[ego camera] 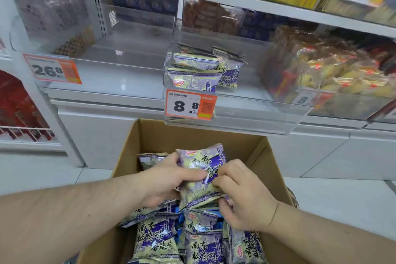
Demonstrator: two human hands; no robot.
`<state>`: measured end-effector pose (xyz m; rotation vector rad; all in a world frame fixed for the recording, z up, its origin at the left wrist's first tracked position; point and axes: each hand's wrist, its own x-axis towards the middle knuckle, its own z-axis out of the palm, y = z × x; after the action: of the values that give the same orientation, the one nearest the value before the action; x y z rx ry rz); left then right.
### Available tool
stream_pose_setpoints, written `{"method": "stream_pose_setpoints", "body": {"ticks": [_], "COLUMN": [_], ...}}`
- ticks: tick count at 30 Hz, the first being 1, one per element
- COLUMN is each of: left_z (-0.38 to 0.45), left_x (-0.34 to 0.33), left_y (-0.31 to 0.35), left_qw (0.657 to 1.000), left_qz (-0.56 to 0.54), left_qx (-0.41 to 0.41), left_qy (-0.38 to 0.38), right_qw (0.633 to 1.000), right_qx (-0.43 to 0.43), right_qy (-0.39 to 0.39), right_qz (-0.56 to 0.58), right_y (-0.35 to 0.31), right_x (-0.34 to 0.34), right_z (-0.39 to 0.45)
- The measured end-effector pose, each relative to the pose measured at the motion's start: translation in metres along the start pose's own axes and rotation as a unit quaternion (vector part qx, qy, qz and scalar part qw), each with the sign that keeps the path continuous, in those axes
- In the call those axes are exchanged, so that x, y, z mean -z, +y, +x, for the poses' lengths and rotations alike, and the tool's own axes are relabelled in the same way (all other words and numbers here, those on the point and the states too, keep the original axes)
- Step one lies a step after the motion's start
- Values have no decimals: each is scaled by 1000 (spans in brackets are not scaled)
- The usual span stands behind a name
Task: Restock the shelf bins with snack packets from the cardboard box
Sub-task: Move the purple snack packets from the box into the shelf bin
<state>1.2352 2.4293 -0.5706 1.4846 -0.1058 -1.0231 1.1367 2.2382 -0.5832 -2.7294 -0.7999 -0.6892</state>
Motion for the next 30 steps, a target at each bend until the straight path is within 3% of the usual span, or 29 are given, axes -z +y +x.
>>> {"method": "stream_pose_setpoints", "body": {"ticks": [3,5,7,9,12,17,20,23,25,26,28,30], "left_z": [-2,-5,-11,-18,-32,-45,-46,-45,-46,-44,-38,-27], "left_x": [6,9,6,-1,-11,-20,-24,-24,-21,-16,-2,15], "left_y": [5,11,19,30,50,90,112,127,135,138,143,144], "left_qw": [999,996,992,986,975,951,943,934,910,884,798,727], "left_qz": [30,49,70,97,120,97,51,41,86,139,244,281], "left_qx": [-39,-72,-103,-137,-186,-293,-330,-355,-405,-441,-508,-532], "left_qy": [20,14,1,-7,-23,-15,-15,-13,19,72,215,331], "right_qw": [996,974,917,838,744,683,692,734,759,766,762,752], "right_qx": [-74,-208,-360,-436,-432,-372,-340,-311,-326,-342,-379,-409], "right_qy": [3,29,-1,-52,-67,-19,-22,-43,-33,-13,53,98], "right_qz": [52,78,170,323,505,629,636,602,563,543,522,507], "right_y": [0,1,2,8,12,15,24,31,41,50,76,110], "right_x": [18,31,43,50,57,86,109,129,143,149,161,168], "right_z": [3,12,23,32,44,71,87,107,120,126,139,151]}}
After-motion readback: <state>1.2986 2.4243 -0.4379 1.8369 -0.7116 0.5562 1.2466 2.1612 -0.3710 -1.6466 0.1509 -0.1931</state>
